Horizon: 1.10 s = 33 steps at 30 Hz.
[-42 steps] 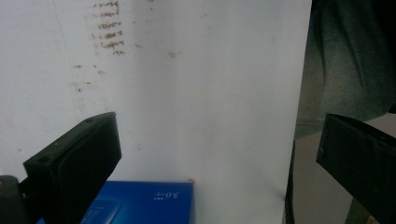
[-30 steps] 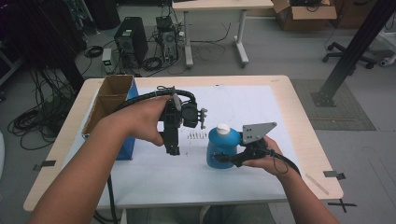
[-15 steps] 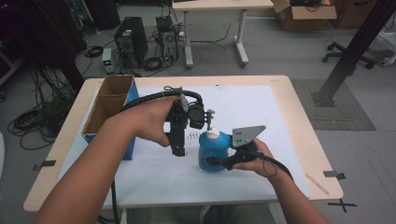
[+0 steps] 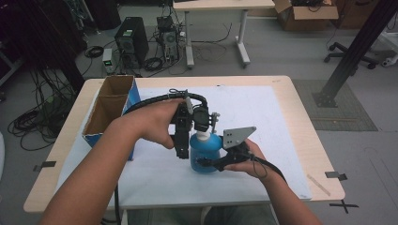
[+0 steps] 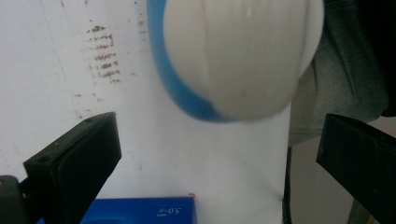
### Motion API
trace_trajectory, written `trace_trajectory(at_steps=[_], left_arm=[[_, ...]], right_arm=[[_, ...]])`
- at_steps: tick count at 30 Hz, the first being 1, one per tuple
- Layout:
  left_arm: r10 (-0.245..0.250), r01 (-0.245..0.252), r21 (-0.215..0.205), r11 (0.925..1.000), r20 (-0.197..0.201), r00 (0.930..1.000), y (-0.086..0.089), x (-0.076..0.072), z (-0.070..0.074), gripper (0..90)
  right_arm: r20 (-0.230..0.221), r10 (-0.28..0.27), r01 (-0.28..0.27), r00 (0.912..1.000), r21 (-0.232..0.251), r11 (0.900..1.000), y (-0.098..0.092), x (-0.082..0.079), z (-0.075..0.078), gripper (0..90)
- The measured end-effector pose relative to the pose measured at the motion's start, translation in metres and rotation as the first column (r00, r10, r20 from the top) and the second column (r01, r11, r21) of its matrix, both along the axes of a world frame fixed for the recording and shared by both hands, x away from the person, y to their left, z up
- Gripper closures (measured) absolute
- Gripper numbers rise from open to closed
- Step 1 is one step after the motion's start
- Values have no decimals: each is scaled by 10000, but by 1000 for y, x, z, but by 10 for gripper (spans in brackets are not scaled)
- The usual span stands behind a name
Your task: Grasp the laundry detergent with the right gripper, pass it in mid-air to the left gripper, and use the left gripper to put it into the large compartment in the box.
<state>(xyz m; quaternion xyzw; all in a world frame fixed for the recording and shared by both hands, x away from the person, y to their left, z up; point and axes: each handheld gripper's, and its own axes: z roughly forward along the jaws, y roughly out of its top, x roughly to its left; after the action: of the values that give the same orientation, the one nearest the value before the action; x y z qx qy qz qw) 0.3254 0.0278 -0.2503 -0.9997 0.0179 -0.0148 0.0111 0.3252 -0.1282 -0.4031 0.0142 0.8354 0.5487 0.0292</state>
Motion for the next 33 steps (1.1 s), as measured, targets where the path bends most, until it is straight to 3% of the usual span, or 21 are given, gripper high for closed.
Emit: trace_trajectory(at_steps=[33], left_arm=[[-87, 87, -2, 10000, -46, 10000, -3, -8, -15, 3]], right_arm=[[-248, 145, -143, 9996, 72, 9999, 34, -1, 3, 453]])
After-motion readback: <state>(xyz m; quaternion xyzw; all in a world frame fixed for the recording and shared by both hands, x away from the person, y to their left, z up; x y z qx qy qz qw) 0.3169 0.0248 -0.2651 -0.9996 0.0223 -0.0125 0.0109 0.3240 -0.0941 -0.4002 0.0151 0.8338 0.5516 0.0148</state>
